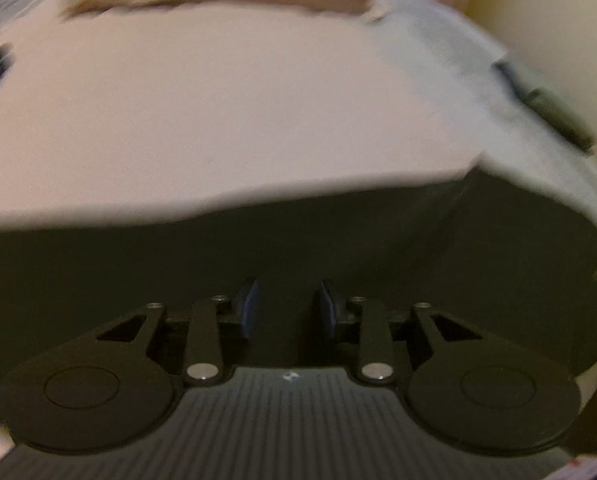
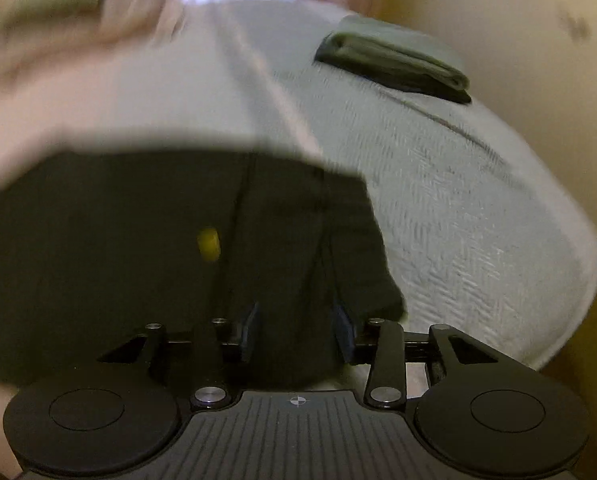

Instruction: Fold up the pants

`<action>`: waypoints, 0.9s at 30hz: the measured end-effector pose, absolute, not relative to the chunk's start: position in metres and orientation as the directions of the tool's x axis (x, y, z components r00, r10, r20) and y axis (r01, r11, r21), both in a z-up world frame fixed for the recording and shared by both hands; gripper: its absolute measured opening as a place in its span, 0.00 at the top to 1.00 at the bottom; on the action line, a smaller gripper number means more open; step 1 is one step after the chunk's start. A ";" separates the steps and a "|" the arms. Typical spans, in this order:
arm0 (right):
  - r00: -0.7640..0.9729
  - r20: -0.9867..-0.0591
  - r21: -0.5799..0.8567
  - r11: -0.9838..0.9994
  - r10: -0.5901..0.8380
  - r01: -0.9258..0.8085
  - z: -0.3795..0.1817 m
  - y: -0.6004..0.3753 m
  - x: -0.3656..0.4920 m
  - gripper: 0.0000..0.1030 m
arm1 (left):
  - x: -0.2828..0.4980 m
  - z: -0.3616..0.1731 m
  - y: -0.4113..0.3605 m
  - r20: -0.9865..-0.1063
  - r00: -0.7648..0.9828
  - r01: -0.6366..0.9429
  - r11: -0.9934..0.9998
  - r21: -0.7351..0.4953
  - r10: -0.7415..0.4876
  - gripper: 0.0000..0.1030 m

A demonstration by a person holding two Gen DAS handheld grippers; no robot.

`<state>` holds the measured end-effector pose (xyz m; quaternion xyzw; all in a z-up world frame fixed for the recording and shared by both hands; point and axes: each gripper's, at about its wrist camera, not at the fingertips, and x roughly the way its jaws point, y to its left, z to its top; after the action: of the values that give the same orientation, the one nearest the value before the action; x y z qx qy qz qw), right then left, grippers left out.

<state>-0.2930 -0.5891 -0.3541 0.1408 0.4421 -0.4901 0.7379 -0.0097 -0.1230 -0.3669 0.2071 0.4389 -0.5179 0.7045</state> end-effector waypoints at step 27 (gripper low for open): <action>0.345 -0.892 0.232 0.358 -0.291 0.904 -0.220 -0.395 -0.183 0.20 | 0.052 -0.233 0.043 -0.923 0.220 0.886 0.460 0.054 -0.317 0.33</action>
<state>-0.1831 -0.3952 -0.2199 0.3873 0.3958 -0.4136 0.7228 0.0520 0.0434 -0.2328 0.3075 0.4630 -0.4190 0.7180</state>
